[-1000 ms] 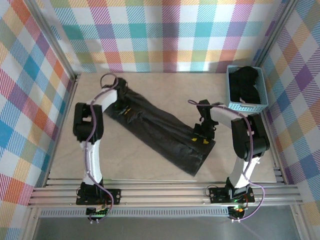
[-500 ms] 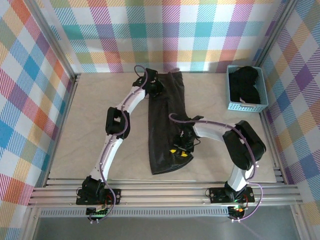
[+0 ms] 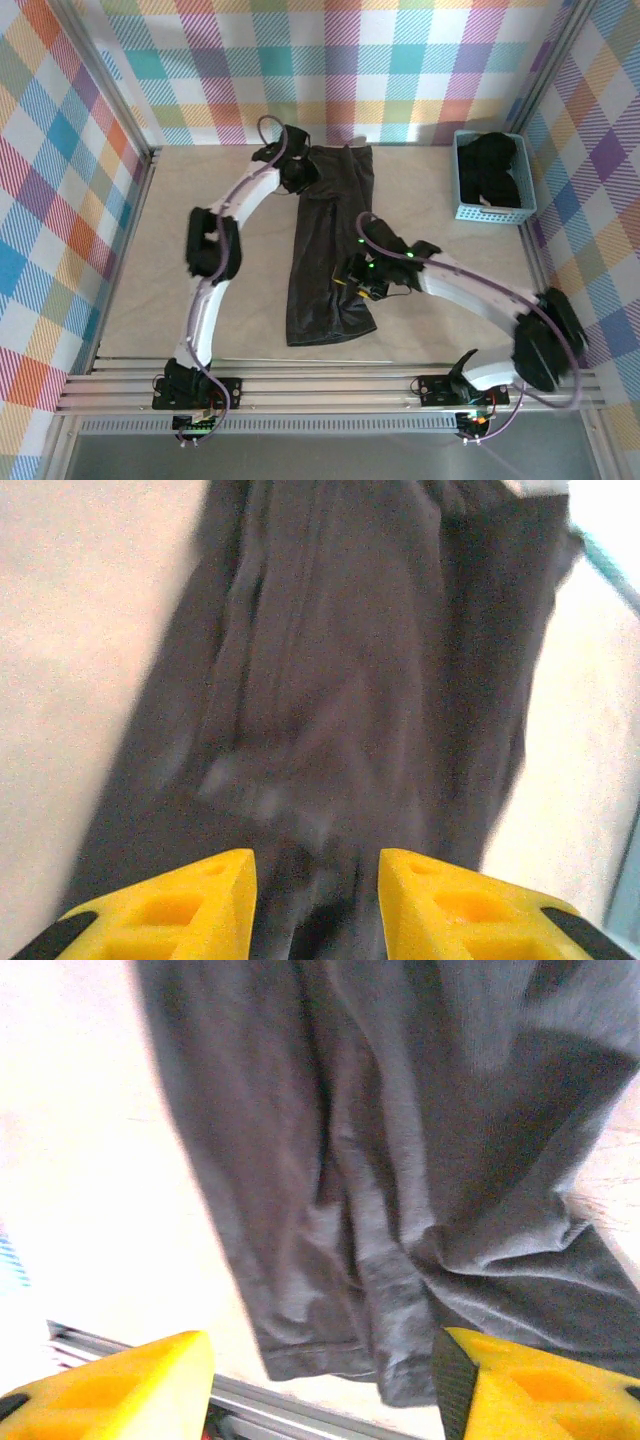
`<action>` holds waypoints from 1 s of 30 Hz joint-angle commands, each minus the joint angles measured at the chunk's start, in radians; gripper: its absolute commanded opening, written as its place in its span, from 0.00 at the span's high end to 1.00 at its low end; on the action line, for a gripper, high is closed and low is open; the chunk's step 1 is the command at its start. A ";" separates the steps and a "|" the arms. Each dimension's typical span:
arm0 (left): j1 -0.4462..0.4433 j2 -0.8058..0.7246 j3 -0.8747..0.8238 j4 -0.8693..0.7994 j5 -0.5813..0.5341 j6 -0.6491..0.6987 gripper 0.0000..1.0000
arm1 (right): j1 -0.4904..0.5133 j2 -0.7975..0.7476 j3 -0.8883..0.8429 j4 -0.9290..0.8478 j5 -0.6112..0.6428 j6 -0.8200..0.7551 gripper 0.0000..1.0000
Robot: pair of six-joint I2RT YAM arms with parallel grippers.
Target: Fold and stack the t-shirts
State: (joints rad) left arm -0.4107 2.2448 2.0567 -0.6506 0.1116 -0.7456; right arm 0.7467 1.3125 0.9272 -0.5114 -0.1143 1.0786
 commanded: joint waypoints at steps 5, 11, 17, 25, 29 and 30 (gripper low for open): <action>-0.148 -0.699 -0.821 -0.052 -0.005 -0.046 0.72 | -0.111 -0.200 -0.171 -0.029 -0.009 -0.311 0.41; -0.395 -1.021 -1.280 -0.073 -0.077 -0.284 0.56 | -0.136 -0.090 -0.174 -0.107 -0.076 -0.442 0.41; -0.530 -1.043 -1.415 0.125 -0.105 -0.432 0.47 | -0.137 -0.003 -0.178 -0.086 -0.107 -0.442 0.40; -0.584 -0.855 -1.414 0.268 -0.081 -0.464 0.52 | -0.089 0.097 -0.176 -0.065 -0.119 -0.396 0.41; -0.610 -0.782 -1.364 0.270 -0.093 -0.460 0.61 | -0.050 0.151 -0.174 -0.060 -0.098 -0.370 0.45; -0.612 -0.775 -1.361 0.266 -0.098 -0.460 0.64 | -0.046 0.160 -0.172 -0.061 -0.093 -0.366 0.47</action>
State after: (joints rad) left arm -0.9958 1.4128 0.6804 -0.5182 0.0059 -1.1938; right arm 0.6834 1.4498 0.7578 -0.5713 -0.2173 0.6857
